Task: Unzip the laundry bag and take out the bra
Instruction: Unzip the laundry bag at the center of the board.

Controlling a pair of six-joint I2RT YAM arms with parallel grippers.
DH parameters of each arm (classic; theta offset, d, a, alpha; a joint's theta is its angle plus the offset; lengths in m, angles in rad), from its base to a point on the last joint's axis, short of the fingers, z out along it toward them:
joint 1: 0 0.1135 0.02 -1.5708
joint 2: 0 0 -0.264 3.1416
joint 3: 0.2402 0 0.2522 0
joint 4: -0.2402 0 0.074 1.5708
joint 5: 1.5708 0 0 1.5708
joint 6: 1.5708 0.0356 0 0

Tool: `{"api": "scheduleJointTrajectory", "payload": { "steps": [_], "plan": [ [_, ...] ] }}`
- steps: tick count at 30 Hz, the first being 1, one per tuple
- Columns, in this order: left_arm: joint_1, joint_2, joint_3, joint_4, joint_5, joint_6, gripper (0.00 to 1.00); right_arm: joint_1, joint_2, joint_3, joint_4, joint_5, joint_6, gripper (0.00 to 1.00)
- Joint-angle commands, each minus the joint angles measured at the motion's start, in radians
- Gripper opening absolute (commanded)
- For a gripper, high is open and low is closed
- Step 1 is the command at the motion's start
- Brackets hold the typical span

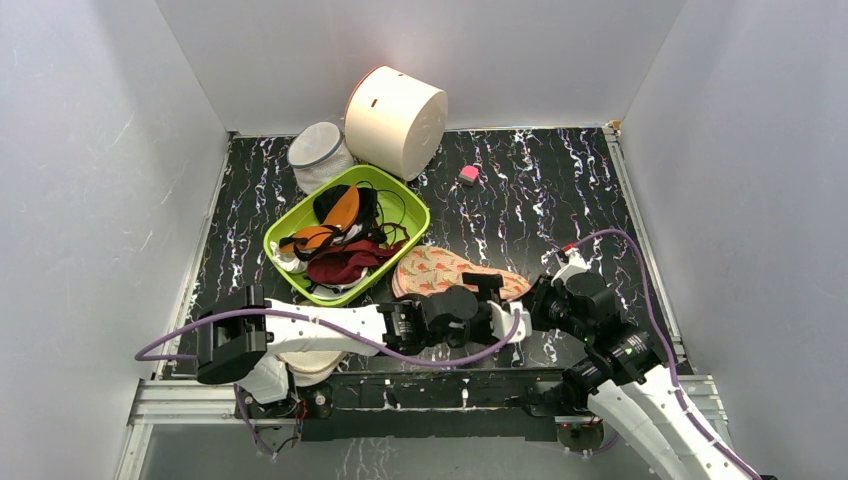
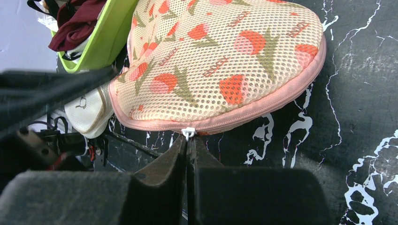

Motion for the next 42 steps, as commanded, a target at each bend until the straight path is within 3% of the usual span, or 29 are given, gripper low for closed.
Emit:
{"api": "scheduleJointTrajectory", "payload": {
  "steps": [1, 5, 13, 24, 31, 36, 42],
  "plan": [
    [0.046, -0.006, -0.019, 0.072, 0.055, -0.005, 0.74, 0.003, 0.007, 0.009, 0.060, -0.005, -0.015, 0.00],
    [0.058, 0.013, -0.035, 0.095, 0.071, -0.020, 0.62, 0.004, 0.020, 0.016, 0.056, -0.003, -0.014, 0.00],
    [0.067, -0.016, -0.090, 0.086, 0.204, -0.058, 0.68, 0.004, 0.036, 0.023, 0.037, 0.002, -0.014, 0.00],
    [0.142, -0.016, -0.050, -0.143, 0.321, 0.044, 0.27, 0.004, 0.075, 0.027, 0.020, -0.002, 0.012, 0.00],
    [0.172, -0.054, -0.144, -0.027, 0.371, 0.042, 0.17, 0.004, 0.123, 0.009, 0.022, -0.008, 0.039, 0.00],
    [0.173, -0.049, -0.168, 0.019, 0.353, 0.023, 0.00, 0.004, 0.170, 0.016, -0.004, -0.003, 0.039, 0.00],
    [0.173, -0.077, -0.188, 0.019, 0.266, 0.049, 0.00, 0.004, 0.208, 0.003, 0.003, 0.025, 0.096, 0.00]
  ]
}}
